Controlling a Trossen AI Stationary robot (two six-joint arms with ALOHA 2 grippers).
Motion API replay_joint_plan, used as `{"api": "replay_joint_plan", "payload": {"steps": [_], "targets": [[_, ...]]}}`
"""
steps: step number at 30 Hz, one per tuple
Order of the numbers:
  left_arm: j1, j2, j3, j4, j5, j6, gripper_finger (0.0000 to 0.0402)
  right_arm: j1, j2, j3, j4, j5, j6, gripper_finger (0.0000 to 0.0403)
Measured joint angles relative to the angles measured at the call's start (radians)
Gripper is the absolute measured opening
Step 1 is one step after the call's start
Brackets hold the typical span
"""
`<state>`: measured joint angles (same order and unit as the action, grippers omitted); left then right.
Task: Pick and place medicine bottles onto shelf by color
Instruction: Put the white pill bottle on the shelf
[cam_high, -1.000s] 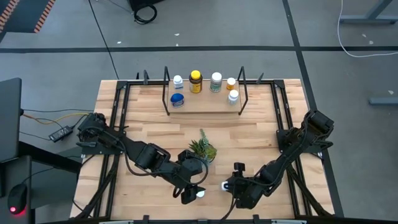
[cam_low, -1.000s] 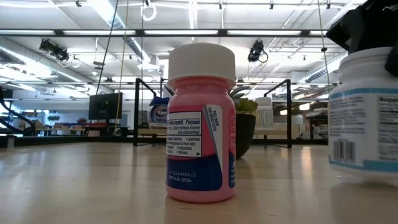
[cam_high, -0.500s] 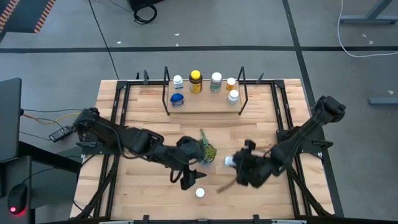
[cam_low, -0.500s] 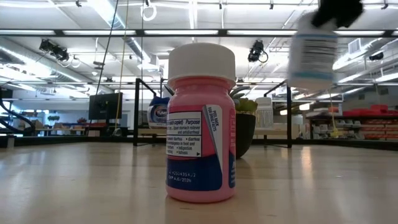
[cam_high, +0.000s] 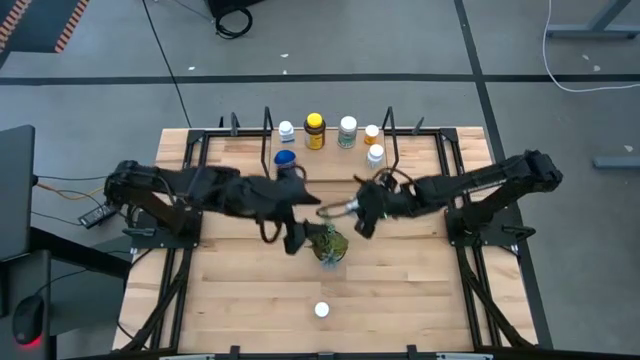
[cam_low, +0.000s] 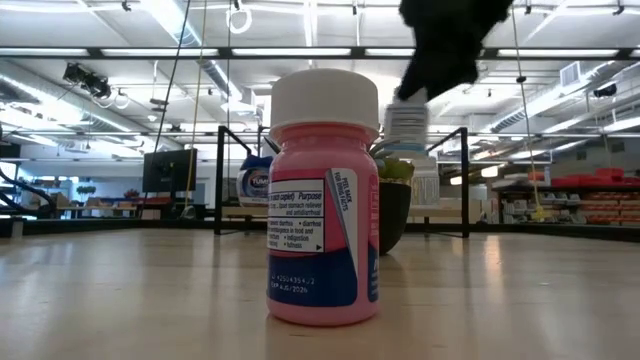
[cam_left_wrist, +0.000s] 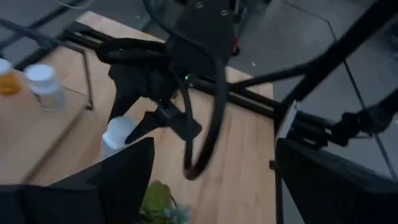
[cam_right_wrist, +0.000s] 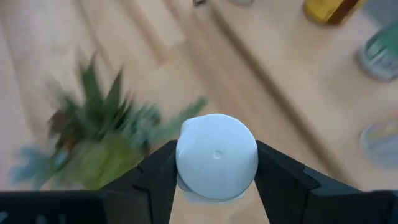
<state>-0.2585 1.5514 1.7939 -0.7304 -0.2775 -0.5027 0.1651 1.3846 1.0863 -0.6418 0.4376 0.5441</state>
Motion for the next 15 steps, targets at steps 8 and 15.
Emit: {"api": "replay_joint_plan", "payload": {"steps": [8,15], "targets": [[0.101,-0.089,0.000,-0.001,0.000,0.096,0.0341,-0.225,0.008,0.000,0.126,-0.089,-0.244,0.0197],[0.193,-0.118,0.000,0.001,0.000,0.165,0.0341,-0.397,0.027,0.041,0.151,-0.193,-0.381,0.0197]]}}
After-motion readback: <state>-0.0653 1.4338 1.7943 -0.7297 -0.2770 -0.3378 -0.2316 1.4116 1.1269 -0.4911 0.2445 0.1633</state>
